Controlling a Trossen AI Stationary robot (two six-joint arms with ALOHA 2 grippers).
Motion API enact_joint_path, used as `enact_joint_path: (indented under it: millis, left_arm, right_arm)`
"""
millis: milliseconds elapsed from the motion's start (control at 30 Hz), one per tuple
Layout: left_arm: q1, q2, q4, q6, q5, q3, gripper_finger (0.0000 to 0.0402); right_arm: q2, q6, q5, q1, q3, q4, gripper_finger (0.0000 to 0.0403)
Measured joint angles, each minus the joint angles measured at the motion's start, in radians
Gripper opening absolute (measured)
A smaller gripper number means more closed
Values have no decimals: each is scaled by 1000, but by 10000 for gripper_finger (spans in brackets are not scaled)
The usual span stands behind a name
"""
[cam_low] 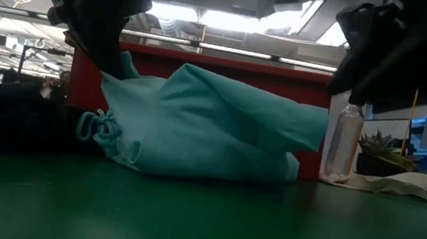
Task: Fold Laundry from Bin
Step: Fold the blue shorts from the red laundry bin
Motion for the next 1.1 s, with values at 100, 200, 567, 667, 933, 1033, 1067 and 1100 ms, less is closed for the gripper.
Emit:
enact_joint_path:
  millis: [100, 200, 567, 667, 933, 1033, 1067, 1100]
  left_arm:
    - [0, 0, 1, 0, 2, 0, 0]
    - [0, 0, 2, 0, 11, 0, 0]
    - [0, 0, 2, 0, 17, 0, 0]
    - [0, 0, 2, 1, 17, 0, 0]
    - [0, 0, 2, 1, 17, 0, 0]
    - [0, 0, 2, 1, 17, 0, 0]
    - [0, 0, 2, 1, 17, 0, 0]
    - [0, 0, 2, 1, 17, 0, 0]
  right_arm:
    - [35, -55, 29, 2, 0, 37, 150]
    - [45, -93, 77, -2, 0, 63, 150]
    - [48, -249, 74, 1, 0, 53, 150]
    - [48, -282, 79, 1, 0, 35, 150]
    - [48, -386, 122, 1, 0, -2, 150]
    - [48, -420, 156, 1, 0, 2, 150]
    - [48, -425, 156, -1, 0, 2, 150]
    - [48, -426, 156, -2, 0, 2, 150]
